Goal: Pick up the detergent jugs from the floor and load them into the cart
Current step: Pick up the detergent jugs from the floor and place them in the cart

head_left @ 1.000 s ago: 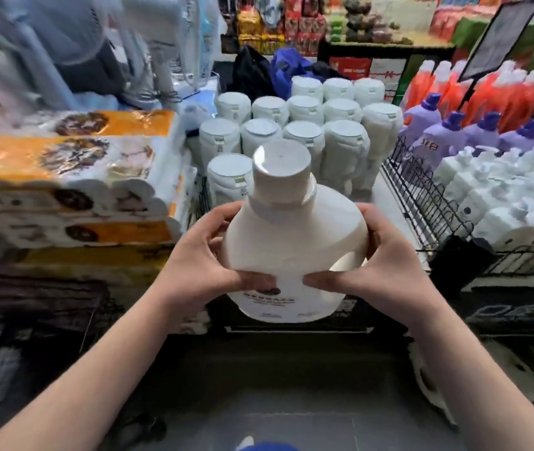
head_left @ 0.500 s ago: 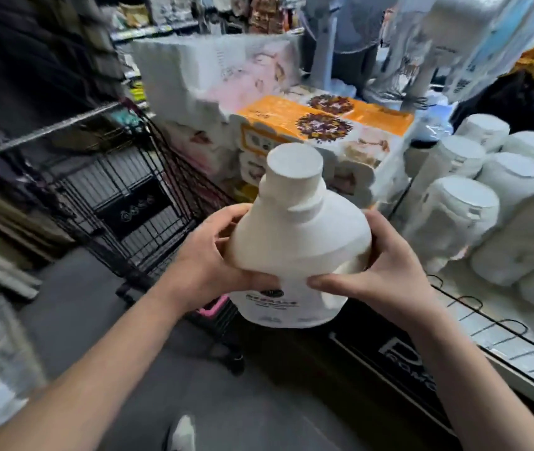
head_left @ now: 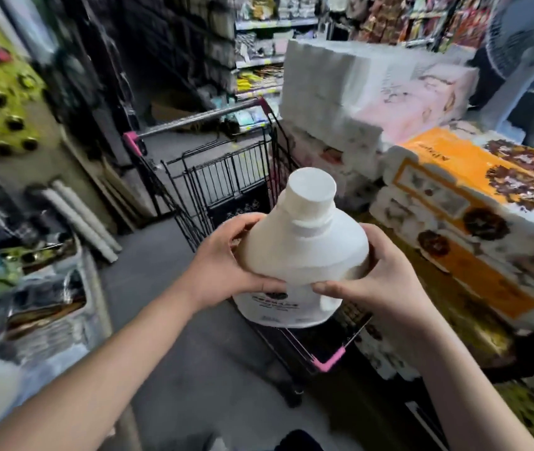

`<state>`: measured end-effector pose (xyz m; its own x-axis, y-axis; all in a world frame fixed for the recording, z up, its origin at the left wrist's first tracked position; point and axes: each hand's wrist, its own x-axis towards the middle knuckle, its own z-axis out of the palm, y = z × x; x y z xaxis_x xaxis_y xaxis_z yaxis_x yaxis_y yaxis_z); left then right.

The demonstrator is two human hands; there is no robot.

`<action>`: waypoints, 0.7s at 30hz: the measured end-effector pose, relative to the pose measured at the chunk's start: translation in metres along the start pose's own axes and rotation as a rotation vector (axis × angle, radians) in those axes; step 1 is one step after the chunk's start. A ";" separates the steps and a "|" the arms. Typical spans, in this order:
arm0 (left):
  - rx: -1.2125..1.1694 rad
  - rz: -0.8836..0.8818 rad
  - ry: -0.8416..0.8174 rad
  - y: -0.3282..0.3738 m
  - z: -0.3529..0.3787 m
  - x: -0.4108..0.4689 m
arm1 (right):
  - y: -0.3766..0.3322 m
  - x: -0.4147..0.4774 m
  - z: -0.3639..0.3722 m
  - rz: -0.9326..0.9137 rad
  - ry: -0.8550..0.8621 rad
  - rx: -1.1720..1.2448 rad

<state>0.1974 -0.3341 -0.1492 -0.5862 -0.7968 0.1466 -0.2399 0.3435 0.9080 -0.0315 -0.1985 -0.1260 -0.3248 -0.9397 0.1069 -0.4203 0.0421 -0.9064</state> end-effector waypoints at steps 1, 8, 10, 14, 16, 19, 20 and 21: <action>0.007 -0.005 0.010 -0.007 -0.011 0.008 | -0.002 0.015 0.008 -0.004 -0.011 0.004; 0.038 -0.085 0.100 -0.043 -0.060 0.068 | -0.005 0.117 0.045 -0.018 -0.121 0.043; 0.075 -0.106 0.122 -0.052 -0.068 0.087 | 0.001 0.146 0.050 -0.029 -0.155 0.030; 0.125 -0.165 0.157 -0.071 -0.077 0.128 | 0.019 0.206 0.058 -0.042 -0.215 0.004; 0.140 -0.214 0.175 -0.084 -0.076 0.145 | 0.028 0.235 0.062 -0.041 -0.259 -0.033; 0.163 -0.272 0.218 -0.105 -0.073 0.164 | 0.042 0.276 0.069 -0.016 -0.342 -0.071; 0.167 -0.291 0.226 -0.112 -0.070 0.168 | 0.047 0.288 0.073 -0.006 -0.368 -0.087; 0.168 -0.313 0.229 -0.118 -0.068 0.173 | 0.053 0.299 0.076 0.004 -0.391 -0.103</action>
<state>0.1768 -0.5465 -0.2046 -0.2822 -0.9590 -0.0252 -0.5131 0.1287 0.8486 -0.0867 -0.5031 -0.1730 0.0116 -0.9969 -0.0781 -0.5085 0.0613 -0.8589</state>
